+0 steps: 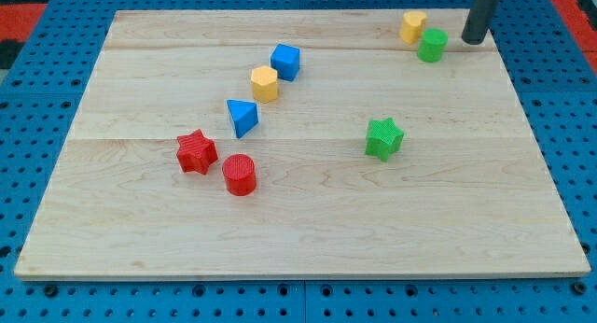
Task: Push the blue cube towards the bottom of the green circle
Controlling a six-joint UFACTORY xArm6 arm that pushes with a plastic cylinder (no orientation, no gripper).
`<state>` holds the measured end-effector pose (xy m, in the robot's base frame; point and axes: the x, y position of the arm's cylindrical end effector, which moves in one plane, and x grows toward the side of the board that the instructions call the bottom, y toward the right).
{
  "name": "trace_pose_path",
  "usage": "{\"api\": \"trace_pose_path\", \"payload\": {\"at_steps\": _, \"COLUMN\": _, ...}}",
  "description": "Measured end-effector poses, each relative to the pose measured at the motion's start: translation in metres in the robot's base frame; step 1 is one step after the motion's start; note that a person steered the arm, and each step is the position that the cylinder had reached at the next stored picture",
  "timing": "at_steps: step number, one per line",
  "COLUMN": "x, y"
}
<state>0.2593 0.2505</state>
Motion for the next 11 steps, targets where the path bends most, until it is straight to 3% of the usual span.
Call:
{"api": "trace_pose_path", "payload": {"at_steps": 2, "x": 0.006, "y": -0.064}}
{"api": "trace_pose_path", "payload": {"at_steps": 4, "x": 0.010, "y": -0.027}}
{"api": "trace_pose_path", "payload": {"at_steps": 6, "x": 0.090, "y": -0.028}}
{"api": "trace_pose_path", "payload": {"at_steps": 7, "x": 0.109, "y": -0.113}}
{"api": "trace_pose_path", "payload": {"at_steps": 8, "x": 0.071, "y": -0.177}}
{"api": "trace_pose_path", "payload": {"at_steps": 9, "x": 0.010, "y": -0.202}}
{"api": "trace_pose_path", "payload": {"at_steps": 10, "x": -0.011, "y": -0.266}}
{"api": "trace_pose_path", "payload": {"at_steps": 11, "x": 0.011, "y": -0.310}}
